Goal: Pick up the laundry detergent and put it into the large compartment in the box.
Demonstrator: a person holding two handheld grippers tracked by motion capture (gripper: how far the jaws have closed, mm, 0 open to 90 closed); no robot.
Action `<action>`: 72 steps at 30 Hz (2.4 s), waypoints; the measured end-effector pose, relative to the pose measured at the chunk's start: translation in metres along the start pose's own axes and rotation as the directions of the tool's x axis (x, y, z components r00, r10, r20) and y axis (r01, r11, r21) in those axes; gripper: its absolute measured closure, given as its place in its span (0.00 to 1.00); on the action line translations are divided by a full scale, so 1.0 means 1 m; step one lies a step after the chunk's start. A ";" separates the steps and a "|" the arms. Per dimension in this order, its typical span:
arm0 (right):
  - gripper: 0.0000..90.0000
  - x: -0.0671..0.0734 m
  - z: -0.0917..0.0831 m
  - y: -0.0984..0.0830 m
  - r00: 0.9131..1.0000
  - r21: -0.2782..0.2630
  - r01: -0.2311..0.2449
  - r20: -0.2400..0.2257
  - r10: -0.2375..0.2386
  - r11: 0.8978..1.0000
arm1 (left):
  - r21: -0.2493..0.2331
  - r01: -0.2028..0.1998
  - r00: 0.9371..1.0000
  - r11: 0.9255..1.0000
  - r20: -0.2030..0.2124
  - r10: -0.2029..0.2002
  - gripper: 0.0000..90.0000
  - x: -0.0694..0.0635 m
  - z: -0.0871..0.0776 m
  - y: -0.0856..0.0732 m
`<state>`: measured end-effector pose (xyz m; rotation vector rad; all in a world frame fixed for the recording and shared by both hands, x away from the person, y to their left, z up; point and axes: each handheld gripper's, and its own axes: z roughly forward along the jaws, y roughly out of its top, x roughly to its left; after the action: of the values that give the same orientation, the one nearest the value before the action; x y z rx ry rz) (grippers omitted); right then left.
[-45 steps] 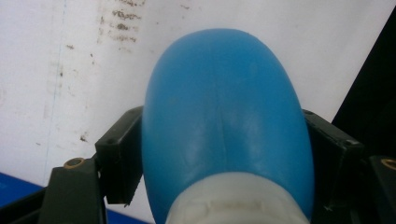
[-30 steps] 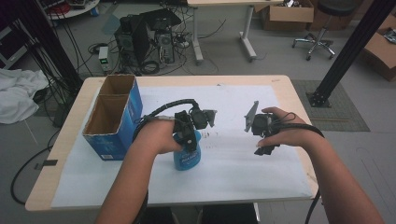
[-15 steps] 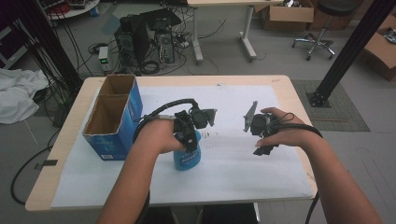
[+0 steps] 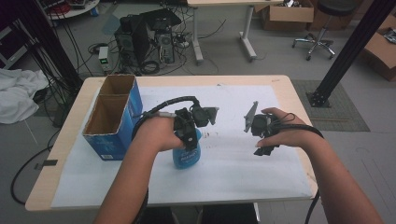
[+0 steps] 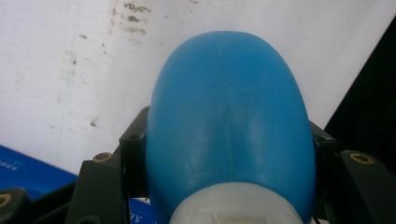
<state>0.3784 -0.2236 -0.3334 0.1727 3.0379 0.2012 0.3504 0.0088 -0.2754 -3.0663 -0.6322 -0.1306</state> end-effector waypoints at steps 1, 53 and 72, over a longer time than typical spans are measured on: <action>0.18 0.001 0.000 0.000 1.000 0.001 -0.006 -0.001 0.006 1.000 | 0.001 0.003 1.000 1.000 -0.002 -0.003 0.43 0.000 -0.004 -0.001; 0.18 -0.001 -0.008 0.005 1.000 -0.001 0.002 0.008 -0.002 1.000 | 0.031 0.731 0.682 0.681 -0.024 -0.731 0.43 0.123 -0.160 -0.117; 0.18 -0.002 -0.004 0.013 1.000 0.010 0.010 -0.002 -0.010 1.000 | 0.001 0.863 0.504 0.505 -0.034 -0.863 0.43 0.155 -0.174 -0.166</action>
<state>0.3813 -0.2114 -0.3277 0.1581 3.0411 0.1858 0.4127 0.2183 -0.0908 -2.3568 -2.0878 -0.1595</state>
